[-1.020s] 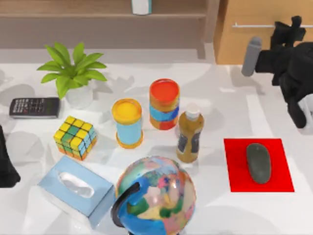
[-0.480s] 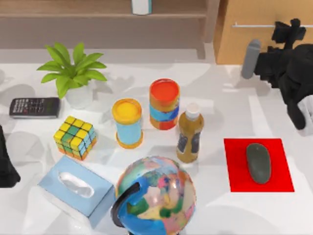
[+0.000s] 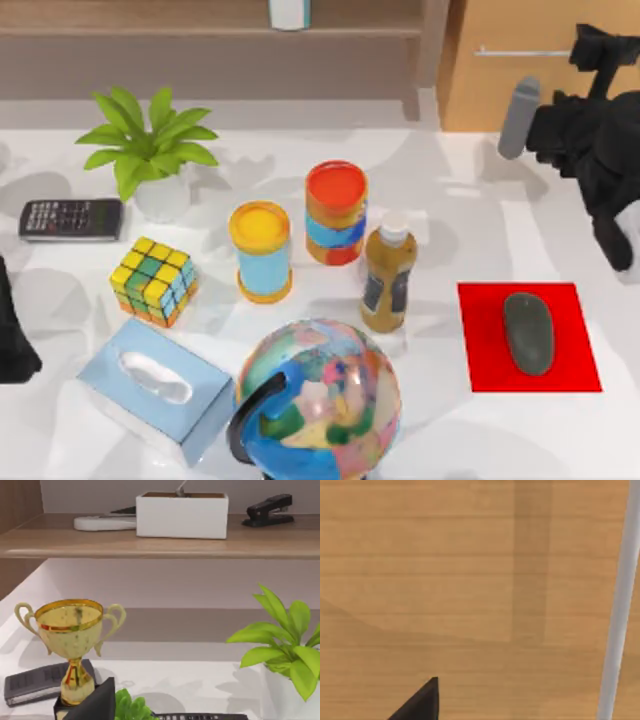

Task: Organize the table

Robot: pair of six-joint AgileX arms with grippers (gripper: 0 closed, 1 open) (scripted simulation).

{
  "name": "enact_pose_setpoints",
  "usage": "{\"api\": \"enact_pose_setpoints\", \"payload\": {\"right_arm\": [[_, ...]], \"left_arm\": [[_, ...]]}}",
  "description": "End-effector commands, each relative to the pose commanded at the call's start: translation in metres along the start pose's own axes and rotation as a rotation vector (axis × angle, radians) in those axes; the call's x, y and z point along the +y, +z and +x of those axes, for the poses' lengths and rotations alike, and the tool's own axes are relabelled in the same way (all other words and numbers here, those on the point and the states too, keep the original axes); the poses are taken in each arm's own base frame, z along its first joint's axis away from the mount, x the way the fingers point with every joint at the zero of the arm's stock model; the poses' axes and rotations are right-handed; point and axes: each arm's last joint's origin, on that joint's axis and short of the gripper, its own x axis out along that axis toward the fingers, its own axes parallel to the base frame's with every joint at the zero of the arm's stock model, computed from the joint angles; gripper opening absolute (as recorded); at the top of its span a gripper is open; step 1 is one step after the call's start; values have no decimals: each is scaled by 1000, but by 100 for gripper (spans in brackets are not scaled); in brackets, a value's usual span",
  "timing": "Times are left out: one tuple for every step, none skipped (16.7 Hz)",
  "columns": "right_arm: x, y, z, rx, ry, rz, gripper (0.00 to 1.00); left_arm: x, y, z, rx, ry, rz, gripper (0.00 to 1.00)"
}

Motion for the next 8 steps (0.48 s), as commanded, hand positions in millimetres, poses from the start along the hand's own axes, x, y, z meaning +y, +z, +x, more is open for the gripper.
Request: {"api": "enact_pose_setpoints", "payload": {"right_arm": [[0,1,-4,-2,-1,1,100],[0,1,-8,-5,-1,1,100],[0,2,-12,-6,0,1,100],[1,2,-16,-7,3,0,100],[3,1,-20,-7,8,-2,100],[5,1,-23,-6,15,-4,100],[8,0,-26,-5,24,-6,100],[11,0,-28,-5,34,-9,100]], "left_arm": [[0,0,0,0,0,0,100],[0,0,0,0,0,0,100],[0,0,0,0,0,0,100],[0,0,0,0,0,0,100],[0,0,0,0,0,0,100],[0,0,0,0,0,0,100],[0,0,0,0,0,0,100],[0,0,0,0,0,0,100]]}}
